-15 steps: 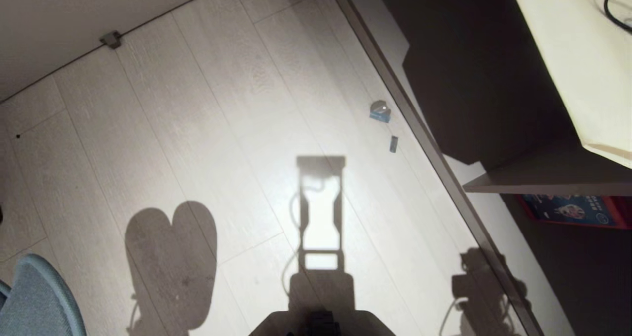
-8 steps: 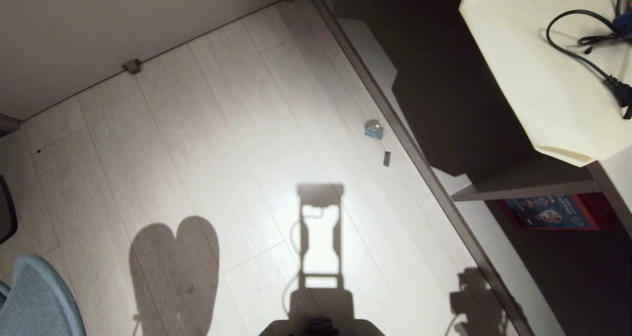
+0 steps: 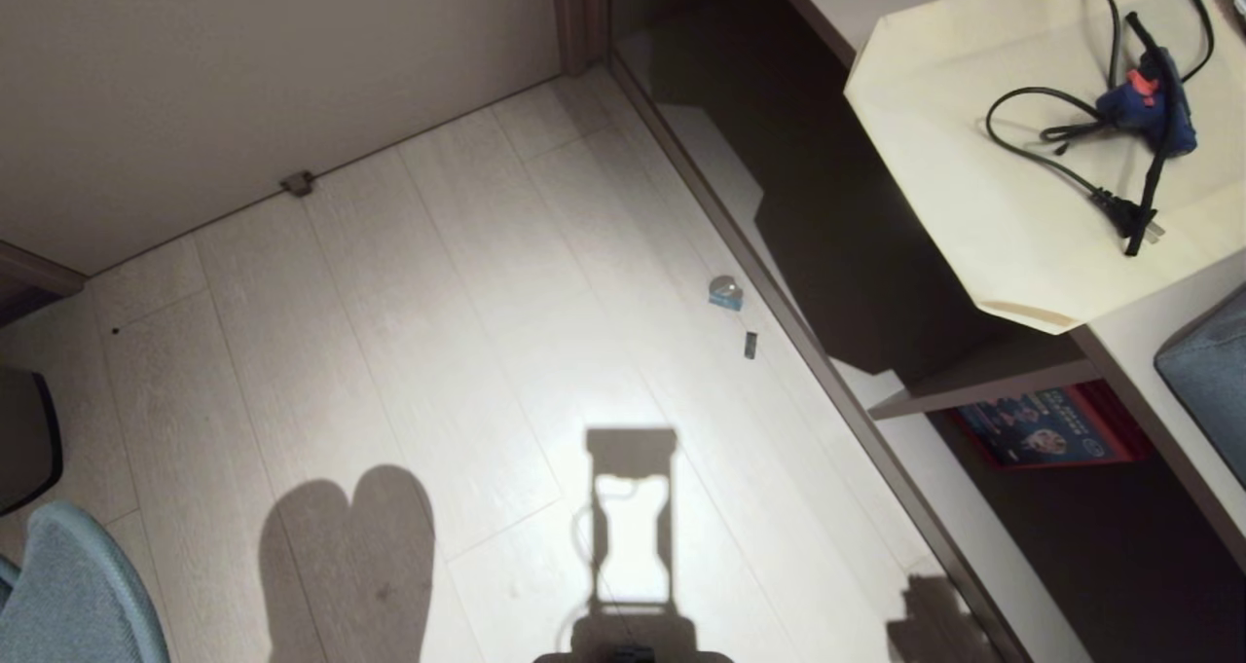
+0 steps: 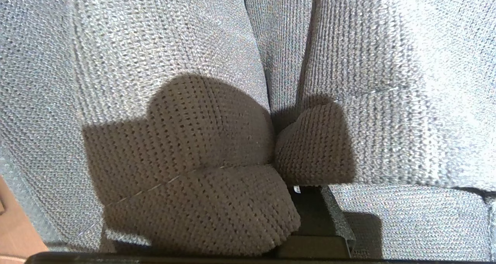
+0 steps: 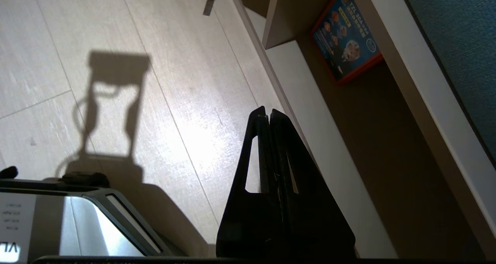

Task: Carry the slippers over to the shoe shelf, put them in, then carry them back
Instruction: Place the slippers into the shoe cabinet

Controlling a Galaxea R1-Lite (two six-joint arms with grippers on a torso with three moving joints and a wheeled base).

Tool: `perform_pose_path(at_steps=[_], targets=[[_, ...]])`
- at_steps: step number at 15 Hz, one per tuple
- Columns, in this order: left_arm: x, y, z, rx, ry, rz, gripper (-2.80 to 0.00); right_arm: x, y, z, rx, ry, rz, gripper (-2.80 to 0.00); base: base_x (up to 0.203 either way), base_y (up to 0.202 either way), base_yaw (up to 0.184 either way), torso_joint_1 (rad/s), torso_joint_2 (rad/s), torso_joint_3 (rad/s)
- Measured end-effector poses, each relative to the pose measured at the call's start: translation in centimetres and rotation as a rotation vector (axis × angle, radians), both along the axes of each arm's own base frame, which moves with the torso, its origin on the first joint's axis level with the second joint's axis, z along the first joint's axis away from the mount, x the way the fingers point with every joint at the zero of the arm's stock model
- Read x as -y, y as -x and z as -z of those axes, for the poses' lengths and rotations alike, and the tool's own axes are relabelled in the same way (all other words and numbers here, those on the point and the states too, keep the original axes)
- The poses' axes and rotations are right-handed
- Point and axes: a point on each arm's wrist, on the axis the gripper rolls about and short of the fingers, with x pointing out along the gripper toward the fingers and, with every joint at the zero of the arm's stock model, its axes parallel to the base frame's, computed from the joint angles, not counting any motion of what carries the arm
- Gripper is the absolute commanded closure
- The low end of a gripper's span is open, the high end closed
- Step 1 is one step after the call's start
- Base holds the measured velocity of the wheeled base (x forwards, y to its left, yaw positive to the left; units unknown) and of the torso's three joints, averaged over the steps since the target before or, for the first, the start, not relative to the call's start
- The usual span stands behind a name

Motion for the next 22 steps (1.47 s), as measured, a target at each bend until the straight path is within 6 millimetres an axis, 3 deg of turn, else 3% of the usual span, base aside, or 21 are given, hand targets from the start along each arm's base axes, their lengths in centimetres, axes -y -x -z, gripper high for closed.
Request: perform_pose_path(at_steps=[22], targets=[[0.00,0.00,0.00,0.000,-0.001,0.000,0.00,0.00,0.00,0.00,0.000,0.000,-0.001,0.00,0.000,0.000,0.000,0.002,0.00,0.204]])
